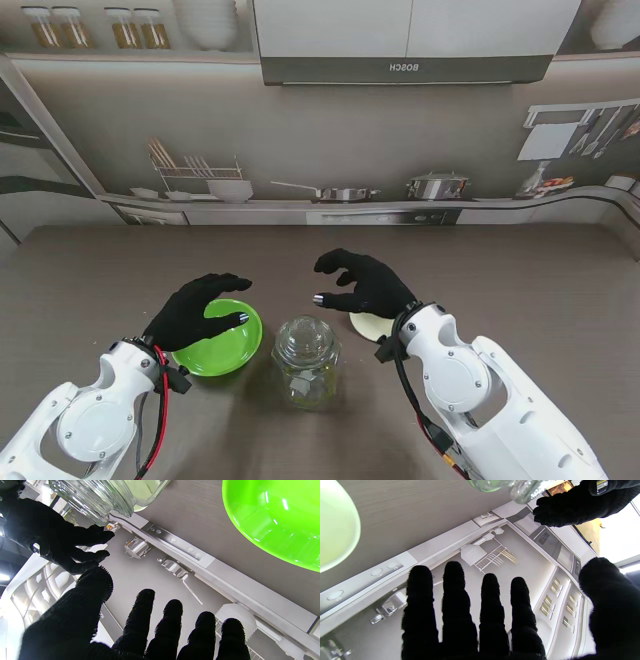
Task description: Pour mung beans into a glass jar with a funnel
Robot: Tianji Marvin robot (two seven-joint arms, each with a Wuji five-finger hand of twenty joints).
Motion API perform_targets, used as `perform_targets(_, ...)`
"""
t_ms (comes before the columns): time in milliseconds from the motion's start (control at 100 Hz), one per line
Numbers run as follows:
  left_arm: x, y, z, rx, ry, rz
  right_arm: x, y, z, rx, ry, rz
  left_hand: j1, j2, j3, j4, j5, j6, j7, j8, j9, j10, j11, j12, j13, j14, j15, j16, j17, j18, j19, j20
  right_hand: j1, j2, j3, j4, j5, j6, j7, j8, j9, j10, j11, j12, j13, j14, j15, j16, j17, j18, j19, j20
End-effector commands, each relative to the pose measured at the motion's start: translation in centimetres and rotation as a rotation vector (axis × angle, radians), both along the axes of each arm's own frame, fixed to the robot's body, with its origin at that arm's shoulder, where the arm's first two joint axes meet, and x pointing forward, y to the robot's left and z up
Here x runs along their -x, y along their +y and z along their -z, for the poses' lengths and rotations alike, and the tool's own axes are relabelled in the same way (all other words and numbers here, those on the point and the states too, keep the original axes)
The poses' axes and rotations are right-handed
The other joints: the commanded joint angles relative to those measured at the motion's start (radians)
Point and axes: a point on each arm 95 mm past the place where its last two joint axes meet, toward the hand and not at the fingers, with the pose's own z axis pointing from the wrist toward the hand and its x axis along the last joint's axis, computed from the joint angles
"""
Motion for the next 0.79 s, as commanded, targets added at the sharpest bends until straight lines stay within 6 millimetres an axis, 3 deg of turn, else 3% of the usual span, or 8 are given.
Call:
perform_targets(0, 0.1, -0.3, 0.1, 0.007, 0.012, 0.012, 0.2, -0.3, 1.4, 0.013, 0.02, 0.007, 0.016, 0.032, -0.016, 0.033, -0.025, -0.008, -0.015, -0.004, -0.016, -0.006, -0.011, -0.004, 0.001, -0.016, -0.007, -0.004, -0.014, -0.032, -0.037, -0.003, 0.002, -0.027, -0.015, 0.032, 0.019, -0.022, -0.014, -0.02, -0.014, -0.024, -0.016, -0.008, -0.02, -0.018, -0.017, -0.021, -0.014, -0.002, -0.016, -0.017)
perform_targets(240, 0.1, -0.5, 0.2, 0.013, 0.017, 0.018, -0.5, -1.5, 2.9, 0.034, 0.022, 0.028, 0.015, 0.032, -0.016, 0.032, -0.028, -0.007, -0.015, -0.005, -0.017, -0.005, -0.011, -0.004, 0.0, -0.016, -0.008, -0.004, -0.014, -0.031, -0.036, -0.003, -0.003, -0.039, -0.013, 0.028, 0.018, -0.025, -0.019, -0.022, -0.026, -0.027, -0.014, -0.007, -0.028, -0.015, -0.019, -0.025, -0.028, -0.003, -0.02, -0.021)
perform_targets(780, -0.1, -0.8, 0.3, 0.018, 0.025, 0.027, -0.2, -2.5, 2.4, 0.037, 0.021, 0.064, 0.013, 0.031, -0.013, 0.032, -0.027, -0.007, -0.014, -0.005, -0.016, -0.007, -0.01, -0.004, 0.002, -0.018, -0.006, -0.003, -0.013, -0.033, -0.036, -0.003, -0.012, -0.041, -0.003, 0.028, 0.025, -0.025, -0.02, -0.022, -0.02, -0.019, -0.015, -0.009, -0.03, -0.009, -0.012, -0.022, -0.04, 0.008, -0.022, -0.023)
